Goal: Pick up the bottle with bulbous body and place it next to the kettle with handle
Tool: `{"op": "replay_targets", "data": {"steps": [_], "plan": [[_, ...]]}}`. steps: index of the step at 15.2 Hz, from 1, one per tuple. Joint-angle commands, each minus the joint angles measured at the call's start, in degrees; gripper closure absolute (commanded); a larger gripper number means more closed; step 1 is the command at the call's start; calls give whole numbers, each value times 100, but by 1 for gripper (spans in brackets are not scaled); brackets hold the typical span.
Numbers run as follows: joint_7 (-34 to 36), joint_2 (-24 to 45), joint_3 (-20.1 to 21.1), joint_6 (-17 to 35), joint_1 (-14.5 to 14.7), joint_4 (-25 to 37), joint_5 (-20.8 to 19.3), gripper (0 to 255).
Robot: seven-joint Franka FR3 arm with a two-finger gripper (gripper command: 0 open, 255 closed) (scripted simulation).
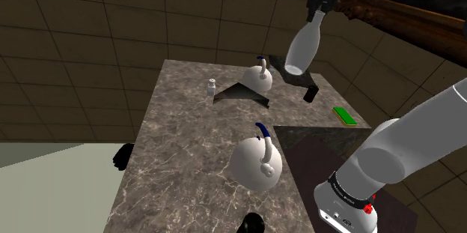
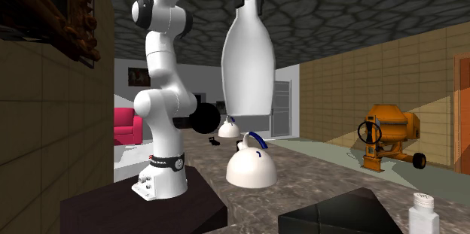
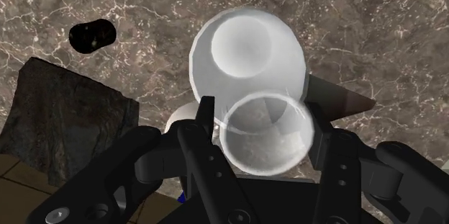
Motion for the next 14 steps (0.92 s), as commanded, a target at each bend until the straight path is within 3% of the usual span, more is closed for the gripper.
{"op": "replay_targets", "data": {"steps": [1,14], "plan": [[291,-292,193,-33,80,-254,-20,255],[2119,-1397,1530,-402,543,-995,413,255]]}}
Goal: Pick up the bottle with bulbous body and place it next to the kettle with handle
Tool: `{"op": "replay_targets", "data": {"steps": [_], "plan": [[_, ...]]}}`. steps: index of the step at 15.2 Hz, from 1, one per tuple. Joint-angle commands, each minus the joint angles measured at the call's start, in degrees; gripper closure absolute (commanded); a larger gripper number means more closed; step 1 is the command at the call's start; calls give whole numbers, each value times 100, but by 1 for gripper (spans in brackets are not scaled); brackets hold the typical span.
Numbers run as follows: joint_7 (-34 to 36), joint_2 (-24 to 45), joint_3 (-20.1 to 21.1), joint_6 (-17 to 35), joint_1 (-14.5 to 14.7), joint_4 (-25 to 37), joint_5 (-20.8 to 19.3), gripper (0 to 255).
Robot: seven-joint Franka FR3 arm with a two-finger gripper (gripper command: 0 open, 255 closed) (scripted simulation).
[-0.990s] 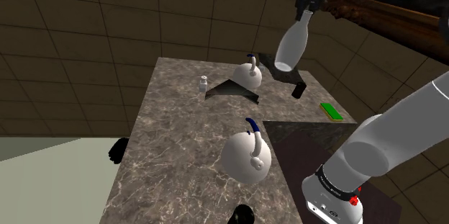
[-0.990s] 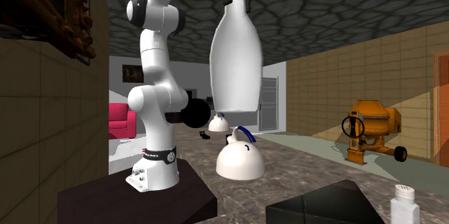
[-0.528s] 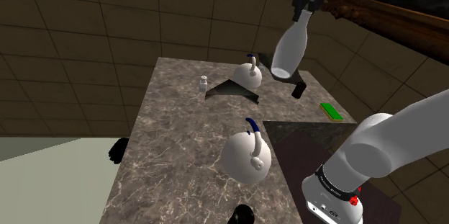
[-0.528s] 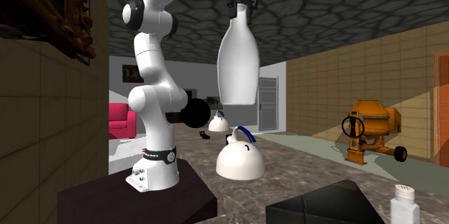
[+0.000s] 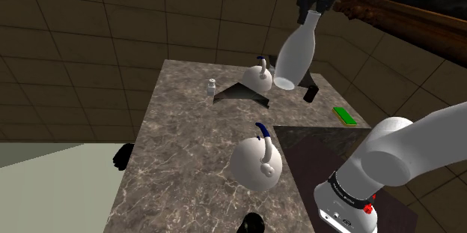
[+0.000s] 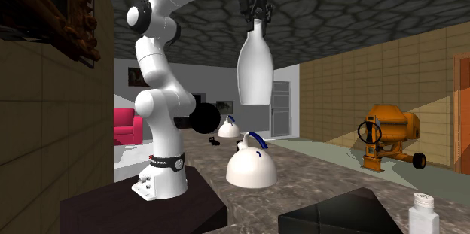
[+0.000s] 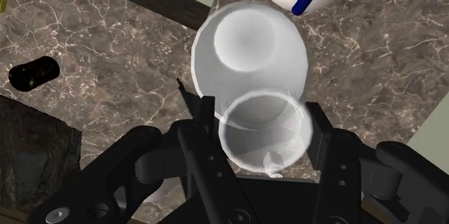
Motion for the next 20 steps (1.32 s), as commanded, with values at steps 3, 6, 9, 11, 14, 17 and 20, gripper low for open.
{"op": "replay_targets", "data": {"steps": [3,6,9,11,14,17,20], "plan": [[568,-175,418,-99,136,-56,215,255],[1002,-232,745,-173,234,-12,392,255],[1445,-235,1079,-238,327,87,570,255],[1746,-205,1306,-275,387,184,684,255],[2208,-112,1658,-322,470,378,843,255],[2686,41,2025,-359,544,630,976,255],[3181,259,2418,-387,603,944,1073,255]]}}
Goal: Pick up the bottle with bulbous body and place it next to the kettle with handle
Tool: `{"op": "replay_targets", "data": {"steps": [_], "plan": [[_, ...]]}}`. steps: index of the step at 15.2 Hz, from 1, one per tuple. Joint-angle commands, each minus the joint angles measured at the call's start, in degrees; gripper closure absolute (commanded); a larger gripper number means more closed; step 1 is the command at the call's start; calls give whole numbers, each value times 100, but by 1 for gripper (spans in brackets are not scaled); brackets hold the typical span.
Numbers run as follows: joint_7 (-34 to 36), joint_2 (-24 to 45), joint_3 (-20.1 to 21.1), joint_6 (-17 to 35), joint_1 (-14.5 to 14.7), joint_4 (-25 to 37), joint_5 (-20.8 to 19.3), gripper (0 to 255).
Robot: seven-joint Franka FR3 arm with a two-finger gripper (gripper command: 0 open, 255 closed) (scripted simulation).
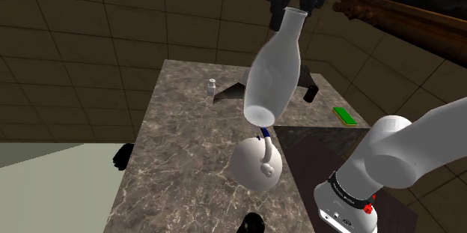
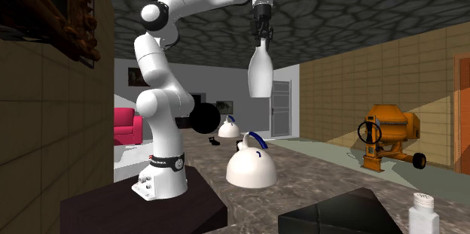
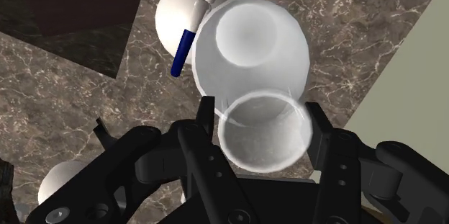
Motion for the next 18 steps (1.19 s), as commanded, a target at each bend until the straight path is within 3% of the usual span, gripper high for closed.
{"op": "replay_targets", "data": {"steps": [1,5,18], "plan": [[344,135,268,9,44,175,59,255],[1069,584,867,-22,115,734,60,255],[793,-49,762,982,221,-872,277,255]]}}
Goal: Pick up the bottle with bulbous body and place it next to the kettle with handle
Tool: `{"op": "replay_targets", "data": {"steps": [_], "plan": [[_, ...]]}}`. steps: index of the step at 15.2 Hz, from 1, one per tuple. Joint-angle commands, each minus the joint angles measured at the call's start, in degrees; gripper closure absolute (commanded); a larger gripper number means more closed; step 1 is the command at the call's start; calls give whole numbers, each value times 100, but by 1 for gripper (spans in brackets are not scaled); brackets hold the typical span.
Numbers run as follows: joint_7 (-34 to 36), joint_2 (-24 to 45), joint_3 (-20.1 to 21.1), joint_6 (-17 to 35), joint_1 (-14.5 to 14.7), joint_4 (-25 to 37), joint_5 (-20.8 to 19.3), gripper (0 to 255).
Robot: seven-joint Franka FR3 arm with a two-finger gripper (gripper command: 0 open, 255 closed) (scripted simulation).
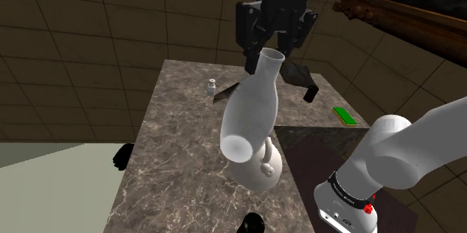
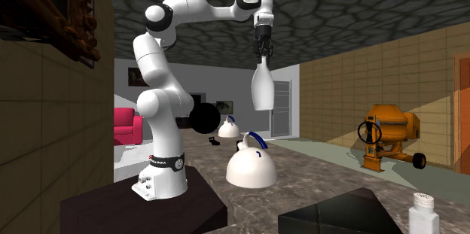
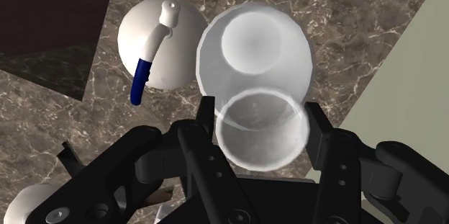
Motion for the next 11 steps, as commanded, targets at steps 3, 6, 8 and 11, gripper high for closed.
{"op": "replay_targets", "data": {"steps": [3,6,8,11], "plan": [[-59,-138,5,310,32,-436,54,255],[-100,-230,13,529,57,-744,94,255],[-124,-284,23,674,72,-941,119,255],[-158,-356,42,892,95,-1227,158,255]]}}
